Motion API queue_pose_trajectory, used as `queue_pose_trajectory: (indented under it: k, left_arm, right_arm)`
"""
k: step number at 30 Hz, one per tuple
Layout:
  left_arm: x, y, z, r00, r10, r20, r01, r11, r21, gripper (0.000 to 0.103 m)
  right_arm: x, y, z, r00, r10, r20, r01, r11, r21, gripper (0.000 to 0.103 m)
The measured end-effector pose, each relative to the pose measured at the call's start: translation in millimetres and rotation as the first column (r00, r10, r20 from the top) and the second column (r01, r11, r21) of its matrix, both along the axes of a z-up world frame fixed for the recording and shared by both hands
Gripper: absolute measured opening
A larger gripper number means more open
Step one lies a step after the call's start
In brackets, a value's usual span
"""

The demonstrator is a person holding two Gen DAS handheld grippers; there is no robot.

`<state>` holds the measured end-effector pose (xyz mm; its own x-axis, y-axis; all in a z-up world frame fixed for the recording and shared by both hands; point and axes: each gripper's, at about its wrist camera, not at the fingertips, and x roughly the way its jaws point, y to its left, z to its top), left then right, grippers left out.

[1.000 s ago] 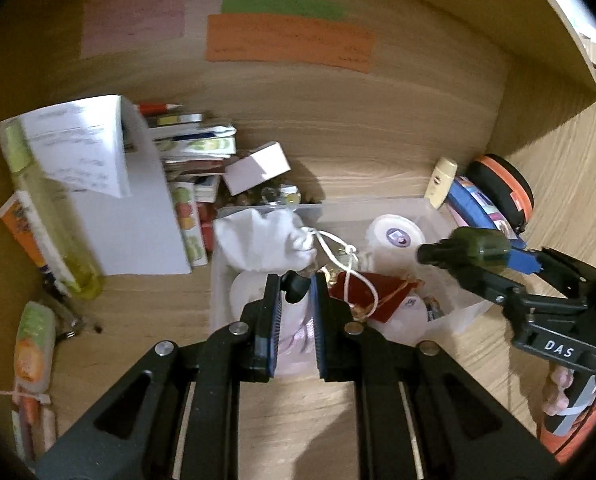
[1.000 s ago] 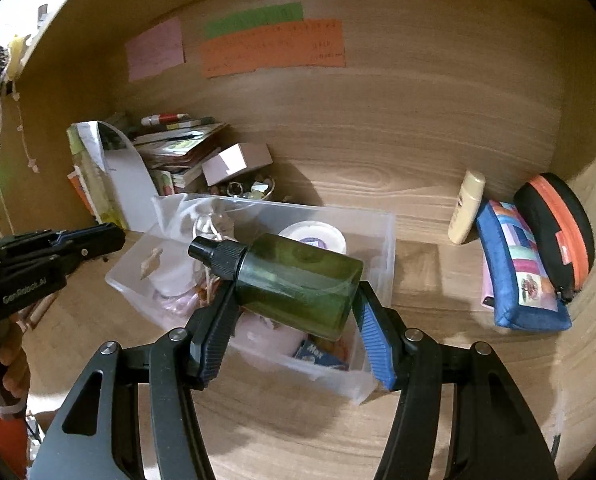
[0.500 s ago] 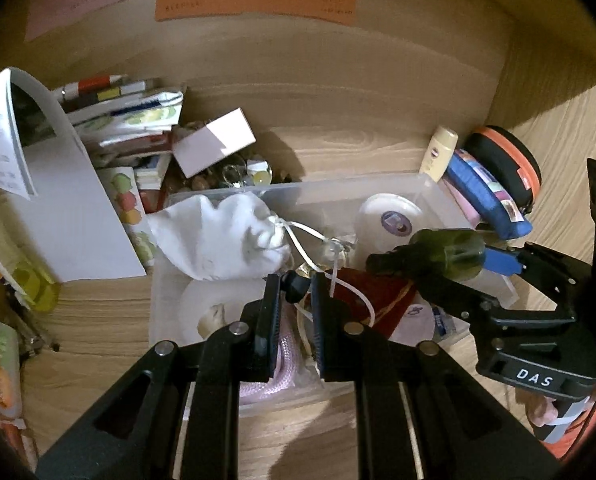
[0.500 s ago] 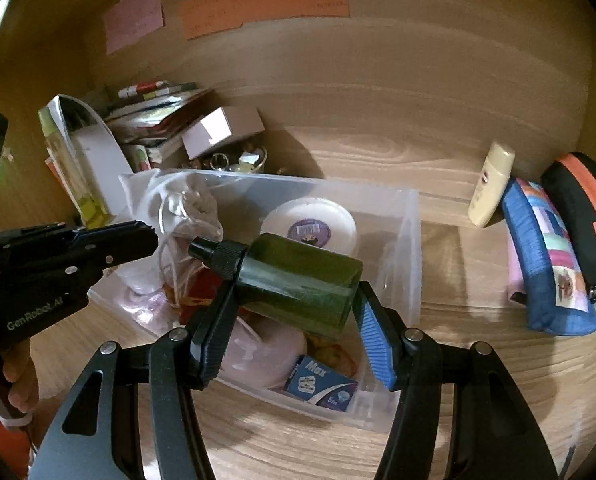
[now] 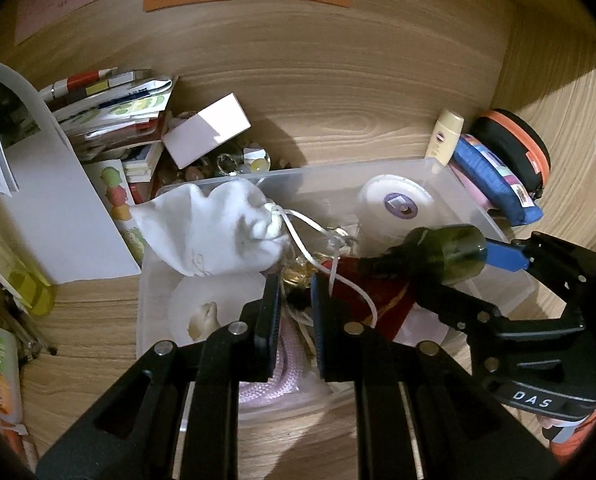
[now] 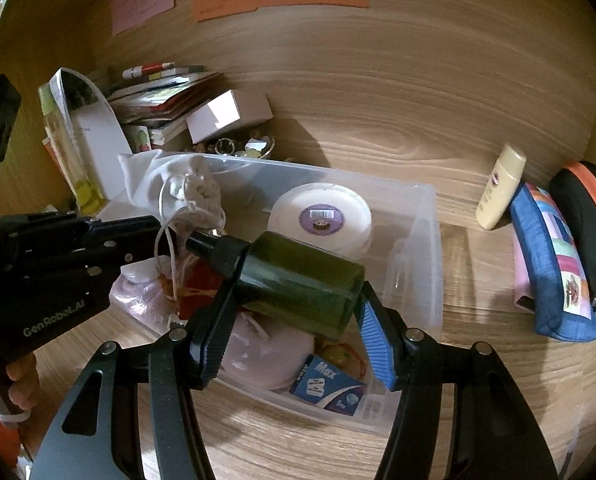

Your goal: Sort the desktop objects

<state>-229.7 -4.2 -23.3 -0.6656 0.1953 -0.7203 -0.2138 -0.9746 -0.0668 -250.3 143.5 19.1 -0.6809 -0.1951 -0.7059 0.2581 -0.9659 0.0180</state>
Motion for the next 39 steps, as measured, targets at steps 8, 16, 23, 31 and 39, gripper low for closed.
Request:
queue_pose_trajectory:
  k: [8,16,23,31,39]
  left_arm:
    - [5.9,1.5,7.8,1.000,-0.008,-0.004,0.008,1.000,-0.004,0.035]
    - [18.7,1.2,21.6,1.000,0.001,-0.031,-0.002,1.000,-0.013,0.058]
    - [36.2,-2.0,32.7,0.998,0.029,-0.047,-0.030,0.999,-0.012,0.076]
    - [71.7,-11.9,46.6,0.994,0.075,-0.080,-0.075,0.997,0.002,0.087]
    - [122.0,-15.8,60.8,0.968,0.159,-0.196,-0.170,0.985,-0.041,0.094]
  right_arm:
    - [9.7,-2.5,9.6,0.999,0.028,-0.031,-0.027,0.999,0.031,0.058]
    - [16.5,6.6,13.7,1.000,0.009,-0.013,-0.008,1.000,0.023,0.070]
    - [38.2,16.1,28.0,0.998,-0.026,-0.050,0.027,1.000,0.016,0.081]
    - [71.2,22.4,48.7,0.994,-0.043,-0.099,0.044,0.999,0.001,0.083]
    - [114.8,23.0,66.9,0.981,-0.059,-0.187,0.058,0.998,-0.013,0.097]
